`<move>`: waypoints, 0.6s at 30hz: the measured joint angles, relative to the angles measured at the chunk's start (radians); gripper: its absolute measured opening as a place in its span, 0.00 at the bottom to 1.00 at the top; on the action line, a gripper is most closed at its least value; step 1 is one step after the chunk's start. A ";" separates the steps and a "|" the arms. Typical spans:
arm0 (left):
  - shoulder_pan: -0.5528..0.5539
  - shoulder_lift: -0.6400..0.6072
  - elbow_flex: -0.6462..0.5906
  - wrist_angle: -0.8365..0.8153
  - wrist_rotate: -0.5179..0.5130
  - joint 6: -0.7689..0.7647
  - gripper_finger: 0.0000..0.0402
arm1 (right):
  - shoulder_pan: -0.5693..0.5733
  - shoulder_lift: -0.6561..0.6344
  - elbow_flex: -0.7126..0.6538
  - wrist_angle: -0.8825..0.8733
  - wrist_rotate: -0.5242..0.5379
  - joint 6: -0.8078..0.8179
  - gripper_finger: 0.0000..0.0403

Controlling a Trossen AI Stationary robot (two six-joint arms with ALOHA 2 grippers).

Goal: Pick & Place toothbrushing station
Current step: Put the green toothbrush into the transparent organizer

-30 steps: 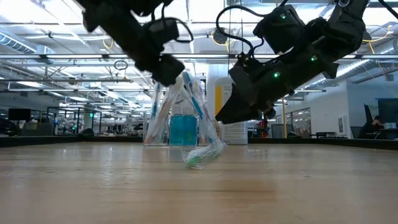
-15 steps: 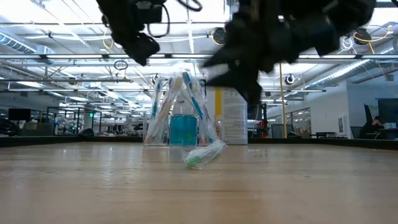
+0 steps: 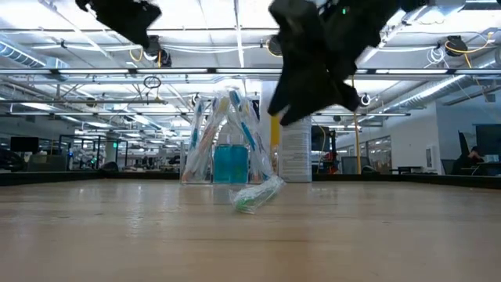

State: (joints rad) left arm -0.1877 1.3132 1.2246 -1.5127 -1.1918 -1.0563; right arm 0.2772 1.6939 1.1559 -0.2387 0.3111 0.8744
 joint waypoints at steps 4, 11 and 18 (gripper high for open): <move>-0.029 -0.106 -0.051 0.006 0.024 0.009 0.31 | -0.037 0.000 -0.083 0.024 -0.026 0.116 0.32; -0.057 -0.211 -0.185 0.082 0.019 -0.074 0.26 | -0.102 0.001 -0.260 0.354 -0.047 0.153 0.32; -0.066 -0.222 -0.314 0.172 0.027 -0.132 0.25 | -0.135 0.039 -0.326 0.453 -0.089 0.144 0.32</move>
State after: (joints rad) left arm -0.2542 1.0916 0.9110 -1.3403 -1.1644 -1.1886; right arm 0.1419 1.7325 0.8304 0.2148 0.2224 1.0185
